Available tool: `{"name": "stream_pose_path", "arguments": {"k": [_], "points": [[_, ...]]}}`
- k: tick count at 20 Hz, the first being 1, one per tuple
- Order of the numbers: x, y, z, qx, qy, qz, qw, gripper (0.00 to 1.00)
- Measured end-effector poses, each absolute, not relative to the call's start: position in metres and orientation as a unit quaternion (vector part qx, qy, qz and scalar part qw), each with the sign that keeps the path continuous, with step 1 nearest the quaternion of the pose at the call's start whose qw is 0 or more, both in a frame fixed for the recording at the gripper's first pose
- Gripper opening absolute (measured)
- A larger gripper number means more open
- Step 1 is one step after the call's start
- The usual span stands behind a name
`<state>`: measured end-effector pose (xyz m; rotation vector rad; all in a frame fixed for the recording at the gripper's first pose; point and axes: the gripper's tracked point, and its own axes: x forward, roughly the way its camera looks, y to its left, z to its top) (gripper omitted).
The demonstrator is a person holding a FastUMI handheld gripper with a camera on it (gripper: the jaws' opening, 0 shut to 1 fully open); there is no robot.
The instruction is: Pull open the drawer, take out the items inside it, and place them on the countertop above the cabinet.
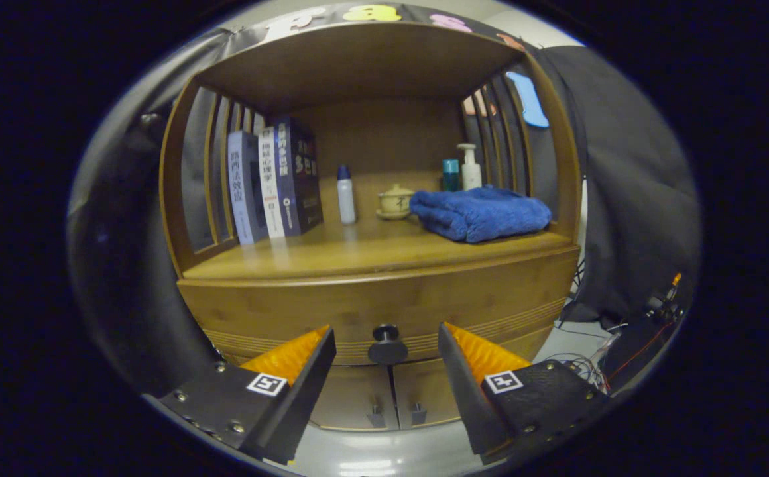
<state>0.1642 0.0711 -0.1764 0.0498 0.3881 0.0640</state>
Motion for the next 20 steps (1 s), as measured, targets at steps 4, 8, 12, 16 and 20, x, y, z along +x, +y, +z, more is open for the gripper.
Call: {"name": "stream_pose_path", "arguments": {"k": [4,8,12,16,20], "points": [[0.185,0.077,-0.201,0.033,0.213,0.044,0.976,0.88],[0.195,0.073,-0.220,0.021,0.237,0.039,0.970,0.77],[0.204,0.076,-0.226,0.042,0.231,0.044,0.971,0.60],[0.202,0.075,-0.224,0.051,0.232,0.037,0.971,0.44],[0.202,0.076,-0.225,0.037,0.232,0.040,0.971,0.39]]}}
